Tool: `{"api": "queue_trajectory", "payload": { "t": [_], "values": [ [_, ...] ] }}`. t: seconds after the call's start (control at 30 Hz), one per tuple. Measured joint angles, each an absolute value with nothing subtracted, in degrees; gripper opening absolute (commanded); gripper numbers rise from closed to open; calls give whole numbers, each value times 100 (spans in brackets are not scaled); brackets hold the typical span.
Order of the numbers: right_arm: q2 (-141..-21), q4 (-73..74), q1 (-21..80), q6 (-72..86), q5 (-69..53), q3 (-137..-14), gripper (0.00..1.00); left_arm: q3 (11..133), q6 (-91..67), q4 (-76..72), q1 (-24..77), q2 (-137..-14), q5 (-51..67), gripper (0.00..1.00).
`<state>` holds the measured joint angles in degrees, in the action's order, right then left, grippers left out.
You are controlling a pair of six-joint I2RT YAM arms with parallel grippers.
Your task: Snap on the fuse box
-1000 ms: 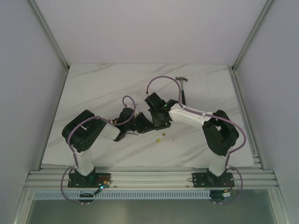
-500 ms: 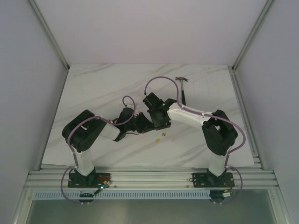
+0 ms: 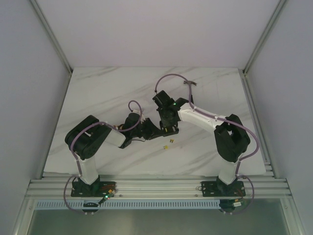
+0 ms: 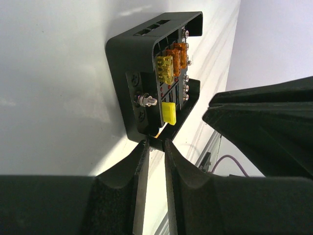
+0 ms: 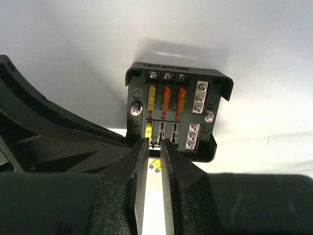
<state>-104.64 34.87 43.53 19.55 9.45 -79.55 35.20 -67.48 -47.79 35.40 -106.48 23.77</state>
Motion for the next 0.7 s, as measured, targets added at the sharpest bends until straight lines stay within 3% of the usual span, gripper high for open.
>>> {"api": "queue_trajectory", "payload": {
  "t": [0.43, 0.7],
  "values": [
    [-10766, 3468, 4322, 1953, 674, -7955, 25, 3520, -6748, -4821, 3548, -10669, 2375, 27],
    [-10921, 3511, 4322, 1973, 644, -7955, 19, 3522, -6768, -4840, 3551, -10685, 2377, 27]
  ]
}}
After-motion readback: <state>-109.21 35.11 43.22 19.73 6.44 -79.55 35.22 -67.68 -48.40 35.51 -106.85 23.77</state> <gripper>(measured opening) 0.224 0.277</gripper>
